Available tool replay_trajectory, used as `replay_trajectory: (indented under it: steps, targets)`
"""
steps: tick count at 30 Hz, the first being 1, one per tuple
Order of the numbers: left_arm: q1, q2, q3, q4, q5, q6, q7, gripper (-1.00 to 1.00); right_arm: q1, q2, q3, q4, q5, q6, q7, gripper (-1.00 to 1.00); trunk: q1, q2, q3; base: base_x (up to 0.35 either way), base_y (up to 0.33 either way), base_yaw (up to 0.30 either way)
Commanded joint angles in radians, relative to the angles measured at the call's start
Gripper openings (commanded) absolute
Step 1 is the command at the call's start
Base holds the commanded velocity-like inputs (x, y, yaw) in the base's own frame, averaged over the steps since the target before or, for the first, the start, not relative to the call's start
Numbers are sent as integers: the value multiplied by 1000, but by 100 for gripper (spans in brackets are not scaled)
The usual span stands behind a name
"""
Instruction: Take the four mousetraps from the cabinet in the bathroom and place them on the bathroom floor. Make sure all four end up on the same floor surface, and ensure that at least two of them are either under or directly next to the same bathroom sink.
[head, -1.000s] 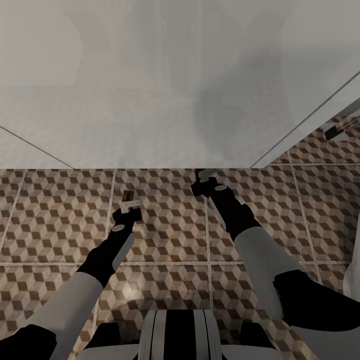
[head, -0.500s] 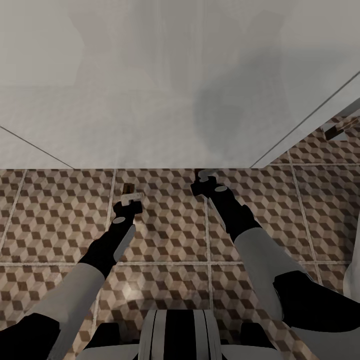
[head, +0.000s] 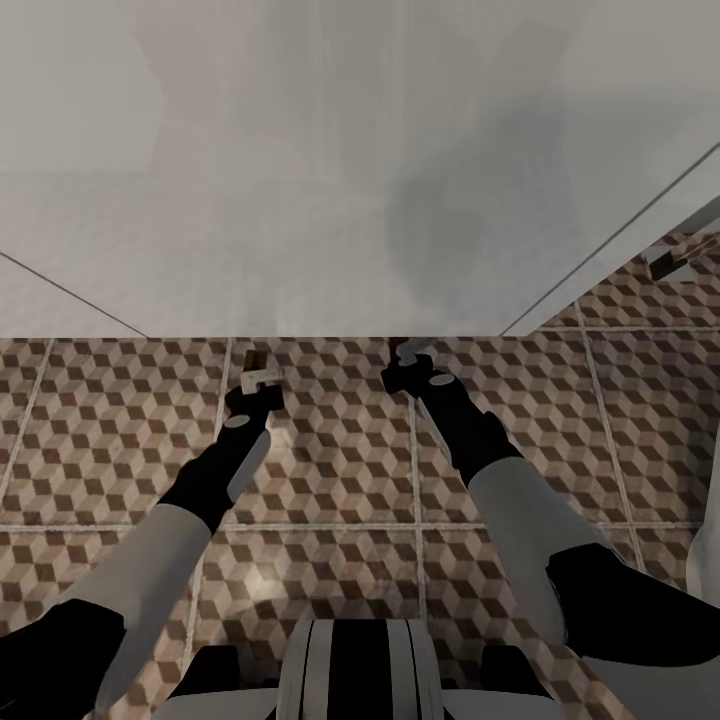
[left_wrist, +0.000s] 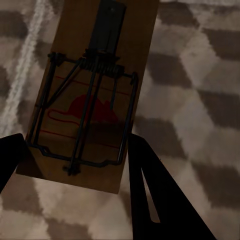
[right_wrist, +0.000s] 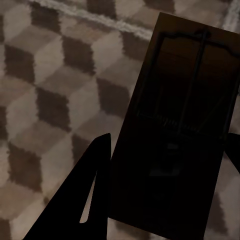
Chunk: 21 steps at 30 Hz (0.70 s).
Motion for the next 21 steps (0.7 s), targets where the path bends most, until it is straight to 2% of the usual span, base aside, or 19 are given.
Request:
replay_trajectory:
  steps: [1, 9, 12, 15, 21]
  targets:
    - [-5, 1, -4, 7, 6, 5, 6, -100, 0, 0, -1, -2, 9, 5, 6, -100, 0, 0, -1, 0, 0, 0]
    - [-20, 0, -4, 35, 6, 6, 6, -100, 1, 0, -1, 9, 10, 14, -4, -100, 0, 0, -1, 0, 0, 0]
    - [-21, -1, -4, 38, 6, 6, 6, -100, 1, 0, -1, 11, 10, 47, -7, -100, 0, 0, -1, 0, 0, 0]
    - [-21, -1, -4, 39, 7, 6, 6, -100, 1, 0, -3, 10, 10, 116, -12, -100, 0, 0, -1, 0, 0, 0]
    - [-21, -1, -4, 38, 7, 6, 6, -100, 1, 0, -5, 7, 8, 159, -24, -100, 0, 0, -1, 0, 0, 0]
